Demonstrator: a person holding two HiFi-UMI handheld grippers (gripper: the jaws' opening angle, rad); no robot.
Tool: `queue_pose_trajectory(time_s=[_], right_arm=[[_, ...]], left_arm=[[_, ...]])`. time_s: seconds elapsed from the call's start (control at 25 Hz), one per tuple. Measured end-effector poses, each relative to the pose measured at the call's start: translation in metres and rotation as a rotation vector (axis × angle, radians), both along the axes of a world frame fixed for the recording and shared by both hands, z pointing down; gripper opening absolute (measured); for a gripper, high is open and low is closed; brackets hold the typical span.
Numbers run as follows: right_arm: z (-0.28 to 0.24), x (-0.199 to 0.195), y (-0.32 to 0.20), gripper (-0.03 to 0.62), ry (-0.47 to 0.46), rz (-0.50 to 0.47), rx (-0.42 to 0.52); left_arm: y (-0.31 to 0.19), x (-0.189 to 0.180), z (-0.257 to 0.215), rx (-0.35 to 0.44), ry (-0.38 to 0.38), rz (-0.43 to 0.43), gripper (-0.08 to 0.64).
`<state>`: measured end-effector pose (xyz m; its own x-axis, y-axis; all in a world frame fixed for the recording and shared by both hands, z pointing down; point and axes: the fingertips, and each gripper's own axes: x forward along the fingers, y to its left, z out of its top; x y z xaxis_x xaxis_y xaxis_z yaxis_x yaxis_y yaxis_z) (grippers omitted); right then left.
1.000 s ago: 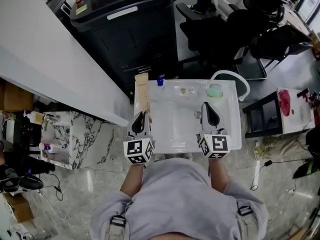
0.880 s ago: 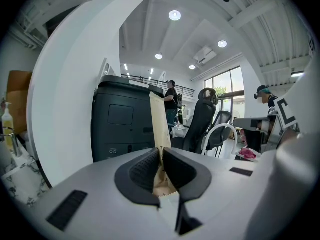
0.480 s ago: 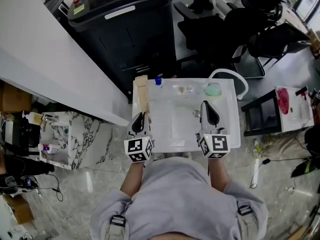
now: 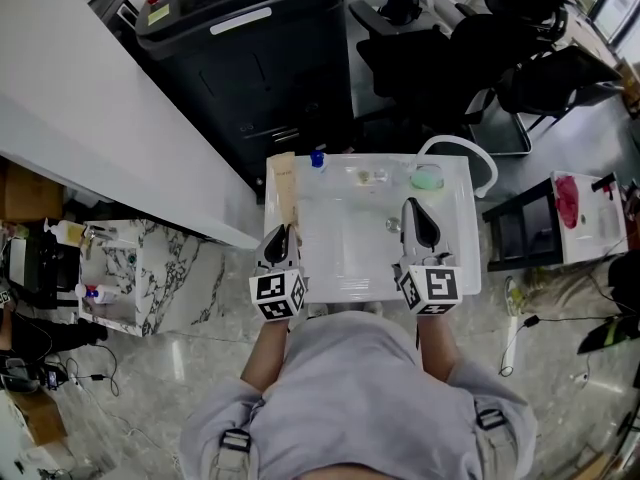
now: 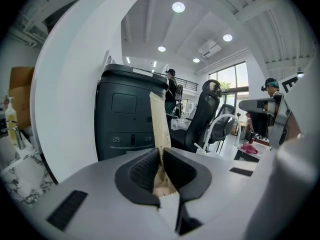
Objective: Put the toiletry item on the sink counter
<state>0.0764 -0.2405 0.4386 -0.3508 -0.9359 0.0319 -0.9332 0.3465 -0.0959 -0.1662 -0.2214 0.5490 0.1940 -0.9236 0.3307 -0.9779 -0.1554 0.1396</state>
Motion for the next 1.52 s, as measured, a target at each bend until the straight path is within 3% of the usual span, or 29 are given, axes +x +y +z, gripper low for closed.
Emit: queue_pose_trajectory(time_s=[1.52], right_arm=[[0.0,0.004,0.003,0.005,-0.01,-0.003,-0.009]], left_arm=[[0.007,-0.003,0.048,-0.126,0.013,-0.01,0.034]])
